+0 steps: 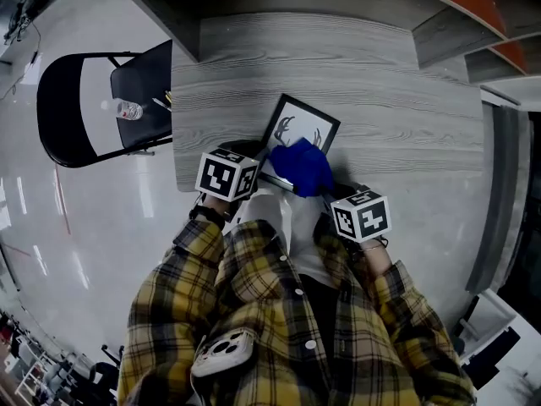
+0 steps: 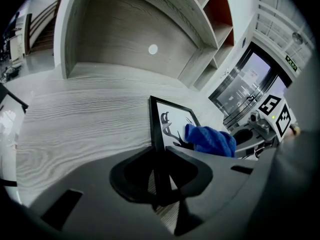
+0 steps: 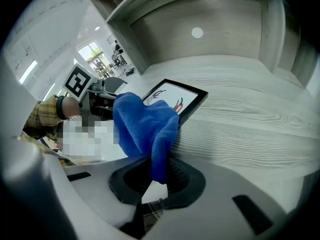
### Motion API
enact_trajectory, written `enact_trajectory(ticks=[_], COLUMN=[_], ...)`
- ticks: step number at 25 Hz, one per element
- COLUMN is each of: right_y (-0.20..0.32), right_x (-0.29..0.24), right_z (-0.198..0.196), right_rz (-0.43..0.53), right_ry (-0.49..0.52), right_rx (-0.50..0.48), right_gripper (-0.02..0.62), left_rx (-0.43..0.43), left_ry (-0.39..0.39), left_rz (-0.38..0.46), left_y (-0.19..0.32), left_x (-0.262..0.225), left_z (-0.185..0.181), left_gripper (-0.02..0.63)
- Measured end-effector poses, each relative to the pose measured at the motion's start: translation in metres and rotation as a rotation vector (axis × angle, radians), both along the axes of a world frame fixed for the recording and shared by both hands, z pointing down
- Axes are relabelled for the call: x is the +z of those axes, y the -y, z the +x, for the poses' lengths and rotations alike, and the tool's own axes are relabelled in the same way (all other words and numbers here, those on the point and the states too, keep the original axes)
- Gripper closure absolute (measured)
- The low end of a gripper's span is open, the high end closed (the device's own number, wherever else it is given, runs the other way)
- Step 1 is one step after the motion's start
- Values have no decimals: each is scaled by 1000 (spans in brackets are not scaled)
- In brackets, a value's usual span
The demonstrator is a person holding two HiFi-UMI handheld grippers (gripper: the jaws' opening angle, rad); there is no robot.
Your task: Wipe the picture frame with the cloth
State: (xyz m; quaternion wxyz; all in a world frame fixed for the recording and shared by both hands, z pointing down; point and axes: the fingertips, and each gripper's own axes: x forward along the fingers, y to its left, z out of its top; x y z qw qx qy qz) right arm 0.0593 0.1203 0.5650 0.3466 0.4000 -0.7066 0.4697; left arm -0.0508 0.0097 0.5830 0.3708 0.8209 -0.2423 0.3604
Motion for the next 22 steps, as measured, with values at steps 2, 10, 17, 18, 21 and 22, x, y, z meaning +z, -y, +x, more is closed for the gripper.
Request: enact_trajectory(ticks=[2,10,17,18,21,22], right_y=[-2,14,55,62,89,96], right_x=[2,-49,-133,-146,-189,-205], right_z=[14,24,22,23,29,30], right_rz=[-2,110,304,341,490,546], right_ry=[-19,103,215,222,257,271], right_rx=[27,111,72,60,37,34], right_gripper=[554,554,554,554,554,554], left_rx=[-2,-16,-131,-152,-201,-211], left_ry=[2,-16,-100,-125,-217,-252], left_rz=[2,82,166,191,282,311], left_y=[0,2,17,22,41,46], left_x=[1,-9,-64,-79,-129,-148], left_z=[0,4,1,4,16,22], left_gripper=[528,528,528,528,528,529])
